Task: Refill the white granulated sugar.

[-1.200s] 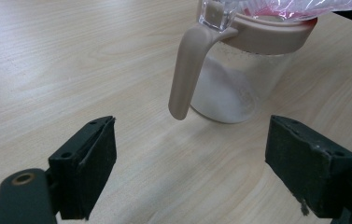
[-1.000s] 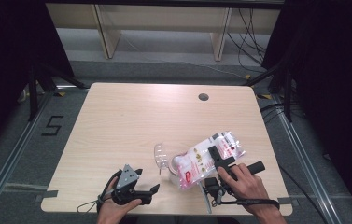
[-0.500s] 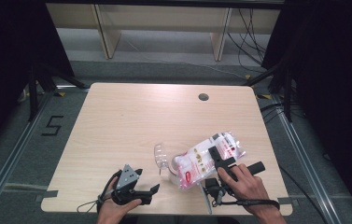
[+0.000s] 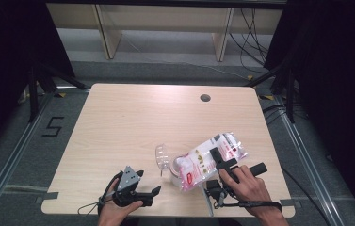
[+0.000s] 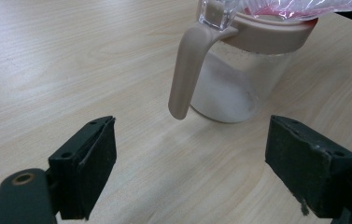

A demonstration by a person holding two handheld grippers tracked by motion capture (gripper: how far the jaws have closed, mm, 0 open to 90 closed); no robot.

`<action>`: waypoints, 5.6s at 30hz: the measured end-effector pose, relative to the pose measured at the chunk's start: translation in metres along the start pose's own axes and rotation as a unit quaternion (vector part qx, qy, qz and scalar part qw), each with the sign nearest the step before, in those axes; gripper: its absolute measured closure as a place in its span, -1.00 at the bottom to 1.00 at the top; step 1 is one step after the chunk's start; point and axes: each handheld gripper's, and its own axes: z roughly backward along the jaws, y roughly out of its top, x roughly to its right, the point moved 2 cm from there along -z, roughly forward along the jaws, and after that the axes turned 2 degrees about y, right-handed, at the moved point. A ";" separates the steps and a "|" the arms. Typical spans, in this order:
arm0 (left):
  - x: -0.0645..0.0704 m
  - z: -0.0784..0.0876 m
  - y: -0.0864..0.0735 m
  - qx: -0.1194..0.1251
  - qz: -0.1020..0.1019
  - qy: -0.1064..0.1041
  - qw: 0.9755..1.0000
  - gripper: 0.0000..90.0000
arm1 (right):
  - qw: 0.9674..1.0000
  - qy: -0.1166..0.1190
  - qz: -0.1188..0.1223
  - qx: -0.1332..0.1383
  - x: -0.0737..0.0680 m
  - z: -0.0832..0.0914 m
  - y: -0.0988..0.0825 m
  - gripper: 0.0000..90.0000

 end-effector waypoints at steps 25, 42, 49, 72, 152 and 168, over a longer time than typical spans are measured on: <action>0.000 0.000 0.000 0.002 0.003 0.000 1.000 -0.64 | 1.000 0.000 -0.010 0.000 0.000 0.000 0.000 0.67; 0.000 0.000 0.000 0.000 0.001 0.001 1.000 -0.64 | 1.000 -0.001 -0.003 0.001 0.001 0.000 0.000 0.70; 0.001 0.000 0.000 0.002 0.003 0.000 1.000 -0.64 | 1.000 -0.004 0.001 0.004 0.002 0.000 0.000 0.72; 0.000 0.000 0.000 0.001 0.001 0.001 1.000 -0.64 | 1.000 0.000 -0.006 0.006 0.000 -0.001 -0.002 0.74; -0.001 0.001 0.001 0.001 -0.005 0.006 1.000 -0.64 | 1.000 -0.005 -0.016 0.017 0.001 -0.001 -0.009 0.81; -0.001 0.002 0.001 0.001 -0.005 0.006 1.000 -0.64 | 0.999 -0.007 -0.041 0.018 -0.002 0.003 -0.012 0.82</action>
